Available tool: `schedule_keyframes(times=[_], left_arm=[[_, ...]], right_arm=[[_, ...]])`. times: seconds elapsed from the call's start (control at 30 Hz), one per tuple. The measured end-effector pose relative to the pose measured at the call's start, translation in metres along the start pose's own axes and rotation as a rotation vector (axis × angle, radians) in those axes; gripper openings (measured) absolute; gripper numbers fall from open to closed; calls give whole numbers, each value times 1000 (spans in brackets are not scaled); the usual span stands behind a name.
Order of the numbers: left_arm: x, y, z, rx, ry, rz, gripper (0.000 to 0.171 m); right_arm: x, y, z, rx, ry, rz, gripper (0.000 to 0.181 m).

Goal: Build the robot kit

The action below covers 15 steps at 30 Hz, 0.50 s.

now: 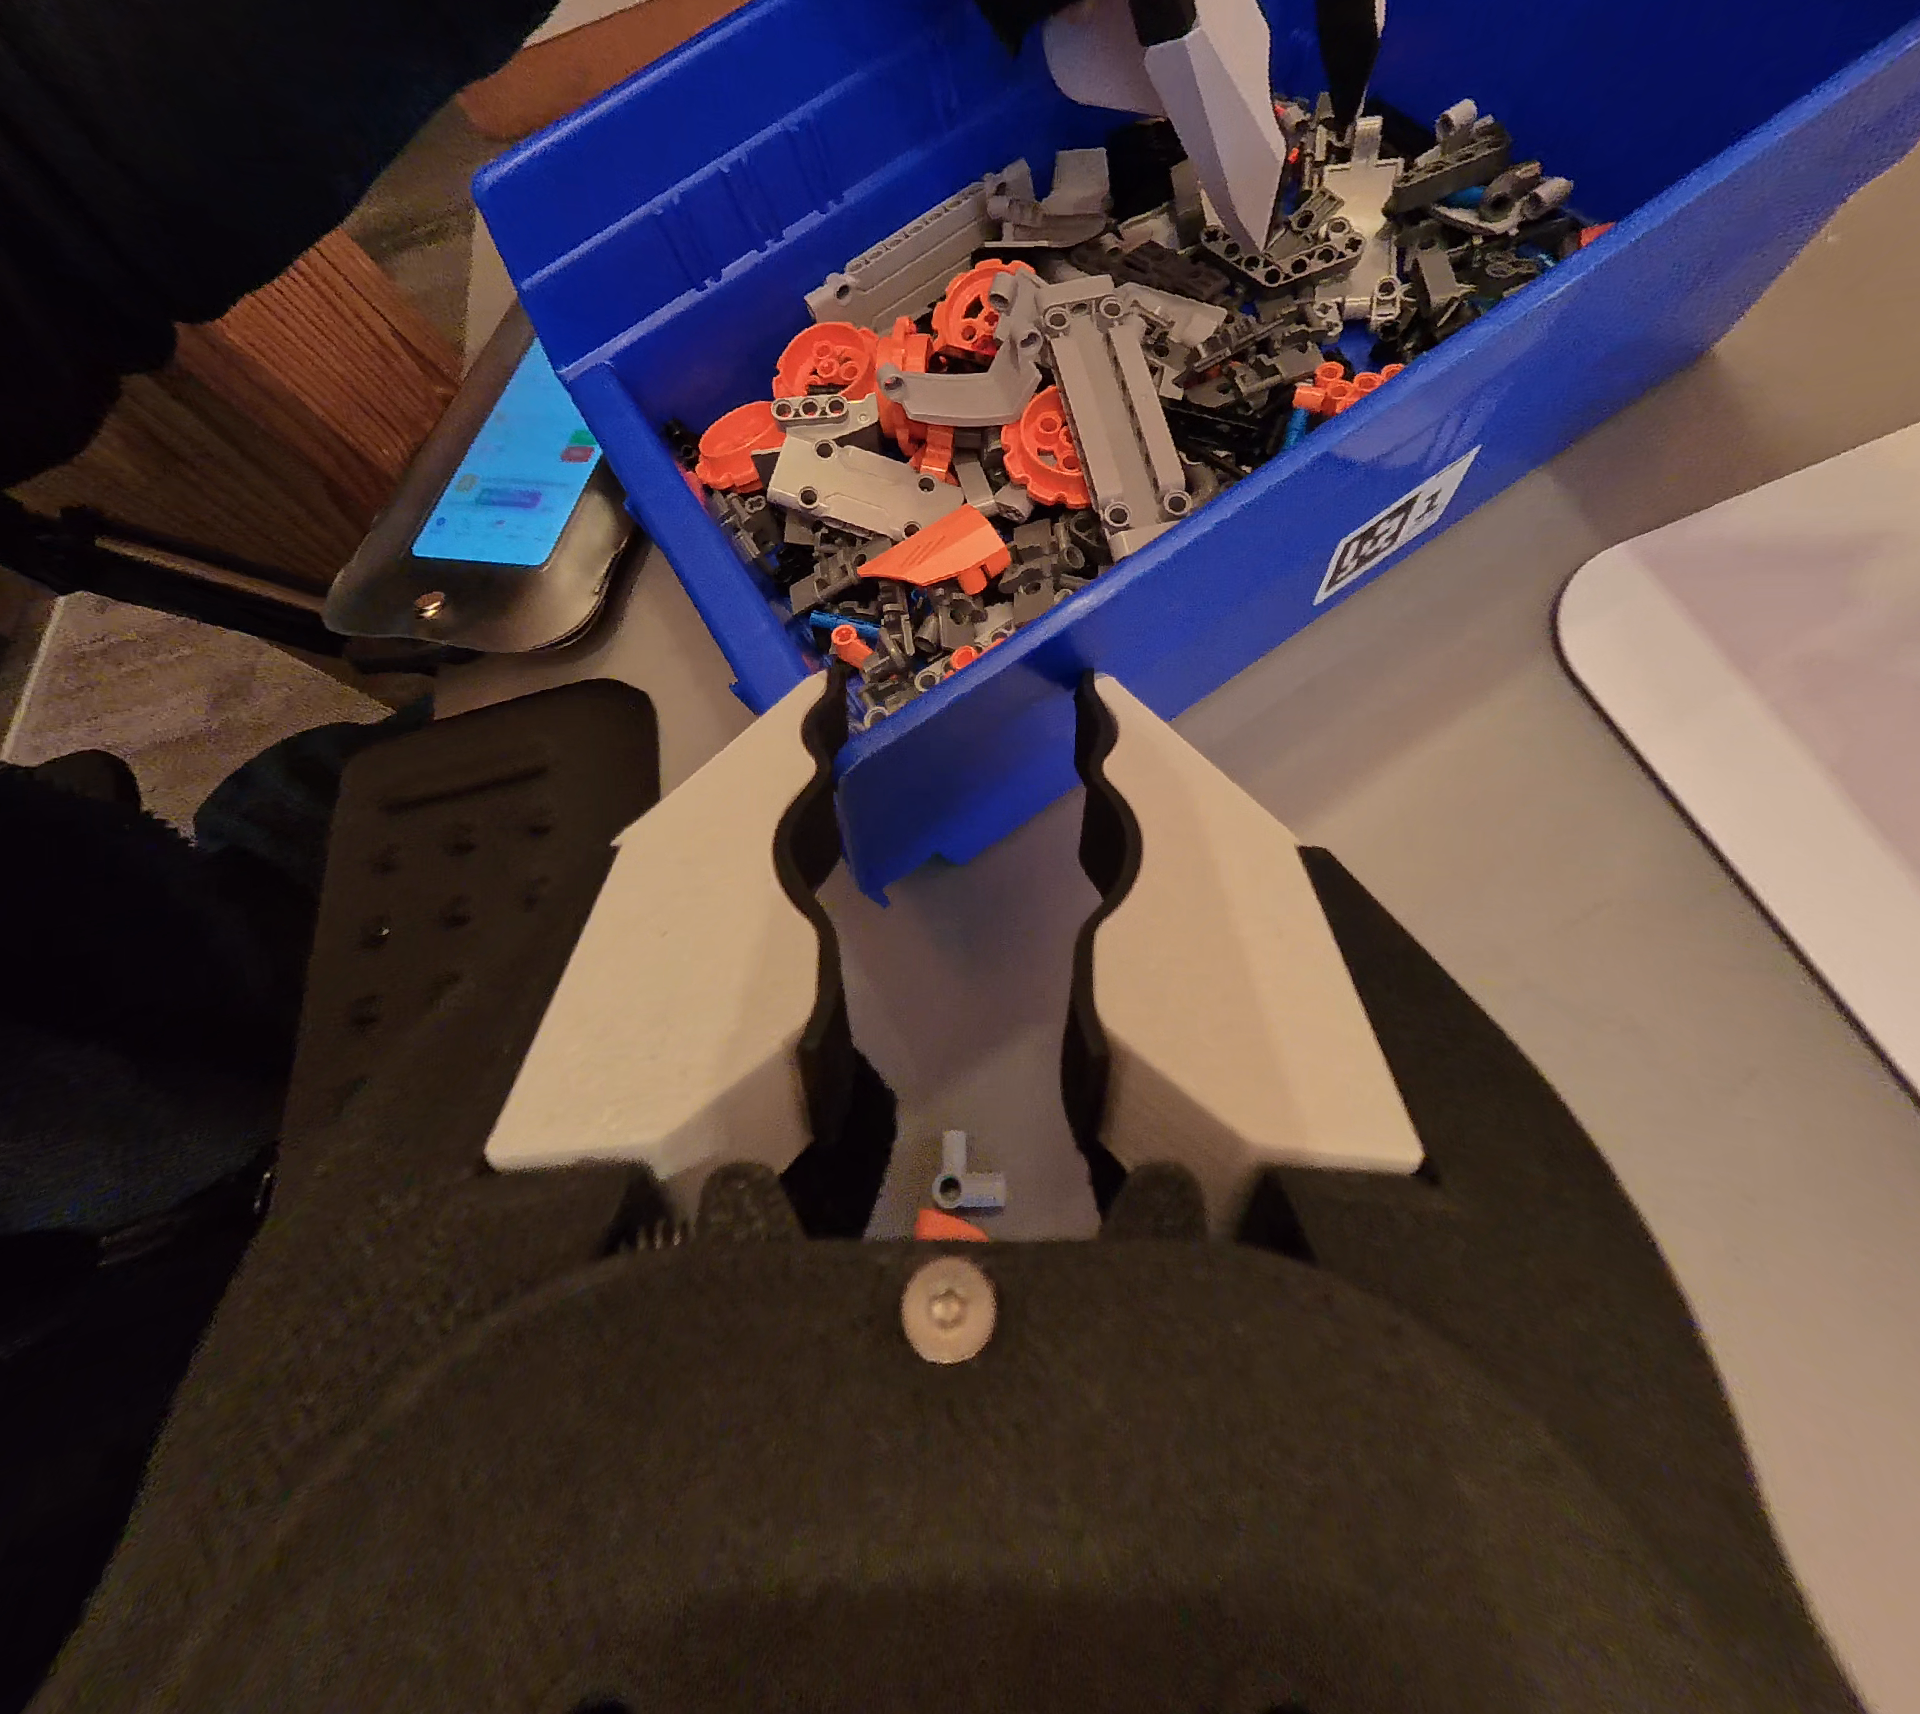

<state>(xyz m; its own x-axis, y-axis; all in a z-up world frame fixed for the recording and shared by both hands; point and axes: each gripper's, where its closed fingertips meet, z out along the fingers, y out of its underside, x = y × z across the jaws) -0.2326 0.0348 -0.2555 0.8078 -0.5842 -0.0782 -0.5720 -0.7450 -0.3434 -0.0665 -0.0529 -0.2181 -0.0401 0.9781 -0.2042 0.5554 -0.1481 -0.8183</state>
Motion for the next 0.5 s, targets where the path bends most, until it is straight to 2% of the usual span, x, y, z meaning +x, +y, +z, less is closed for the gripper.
schedule_keyframes(times=[0.17,0.4,0.5], left_arm=[[4,-3,-3,15,17,25,47],[7,-23,-2,43,-45,169,46],[0,-28,6,8,-88,215,49]], right_arm=[[-6,3,-2,35,-41,25,45],[-10,8,-6,68,-93,-1,42],[-10,12,-4,62,-94,-22,41]])
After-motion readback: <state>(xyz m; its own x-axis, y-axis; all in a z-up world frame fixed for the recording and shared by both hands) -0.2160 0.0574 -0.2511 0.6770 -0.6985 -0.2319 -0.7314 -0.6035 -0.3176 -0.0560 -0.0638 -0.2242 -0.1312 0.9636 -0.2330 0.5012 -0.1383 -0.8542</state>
